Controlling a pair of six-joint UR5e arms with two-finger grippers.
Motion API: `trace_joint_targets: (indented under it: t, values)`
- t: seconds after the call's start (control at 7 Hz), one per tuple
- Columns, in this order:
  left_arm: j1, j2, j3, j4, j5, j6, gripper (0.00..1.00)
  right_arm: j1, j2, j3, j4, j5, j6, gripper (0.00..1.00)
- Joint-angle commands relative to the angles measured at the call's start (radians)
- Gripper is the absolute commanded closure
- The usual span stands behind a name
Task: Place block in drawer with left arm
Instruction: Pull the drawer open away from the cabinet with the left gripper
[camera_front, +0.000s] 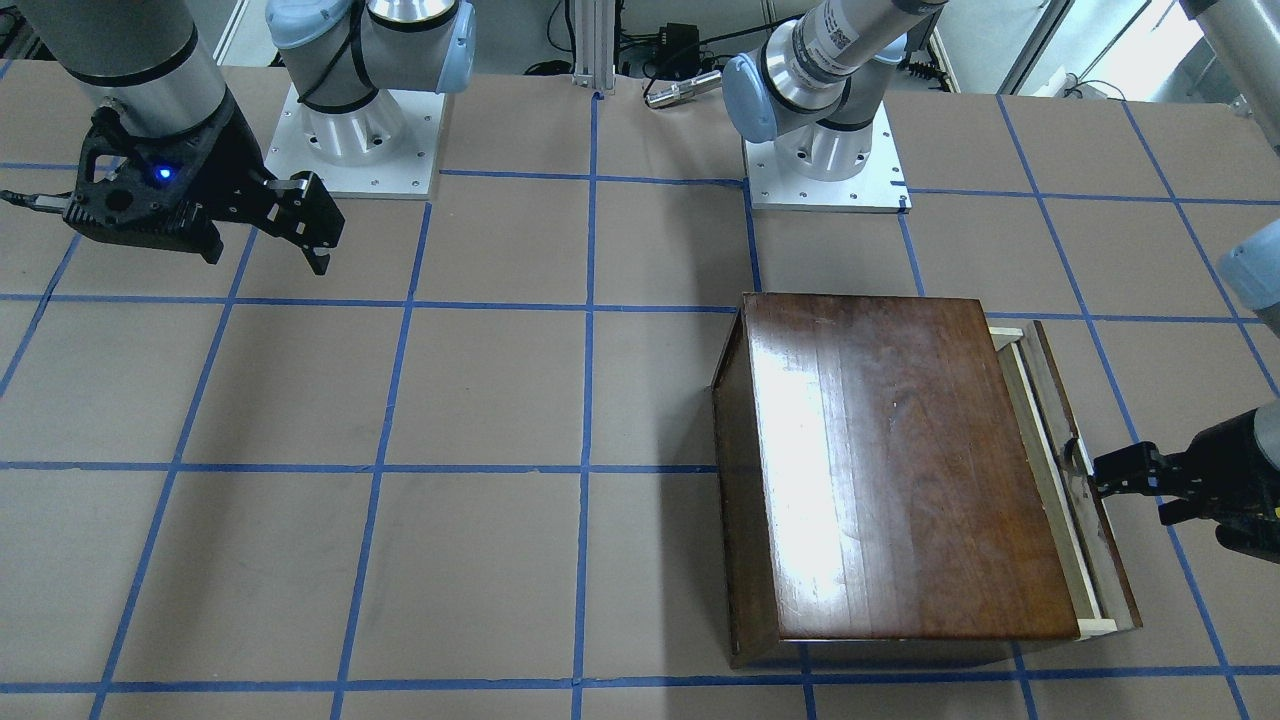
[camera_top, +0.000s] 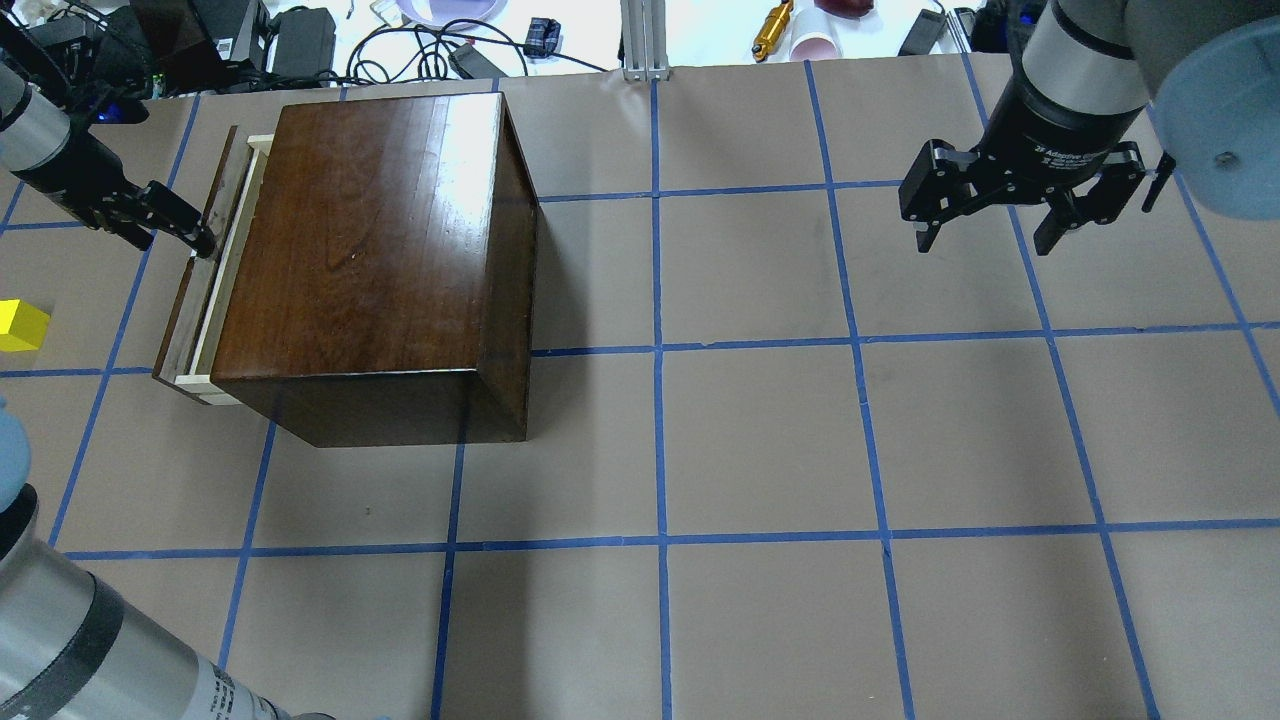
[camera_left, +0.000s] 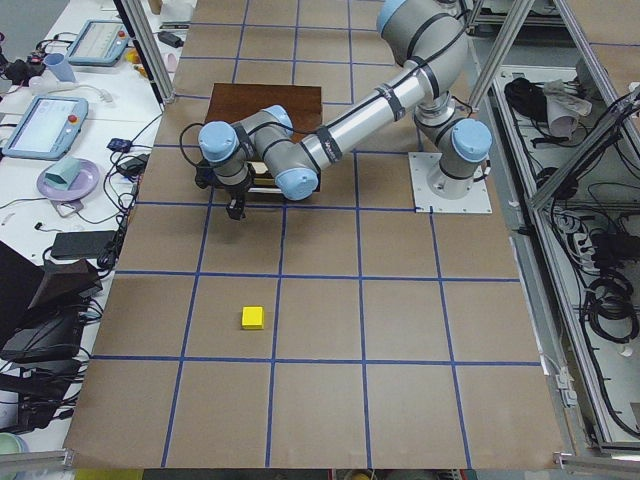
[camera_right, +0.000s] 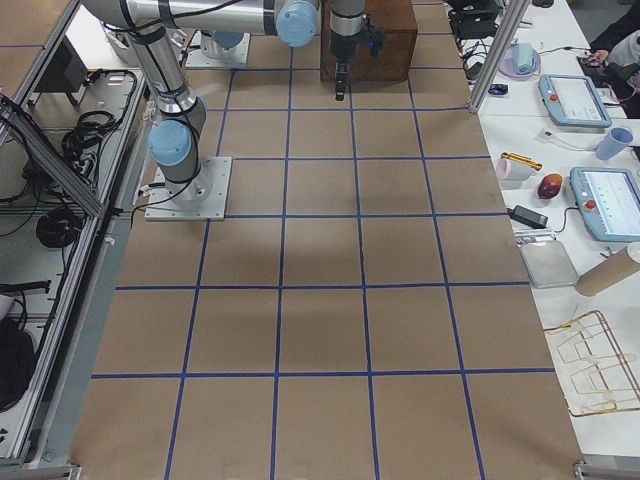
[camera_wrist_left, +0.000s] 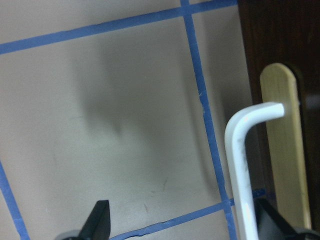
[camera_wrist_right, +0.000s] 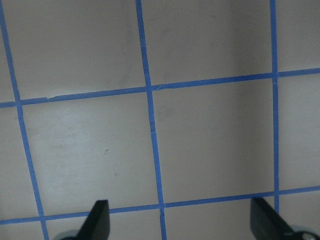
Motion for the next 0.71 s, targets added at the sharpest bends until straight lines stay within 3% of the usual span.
trace_joint_targets:
  t: [0.0,0.57]
  values:
    - [0.000,-0.001,0.004,0.003,0.004,0.000,0.00,0.000,0.000,0.001,0.000,0.000,0.000,0.00]
    - [0.002,-0.012,0.028,0.004,0.040,0.006,0.00,0.000,0.000,0.000,0.000,0.000,0.000,0.00]
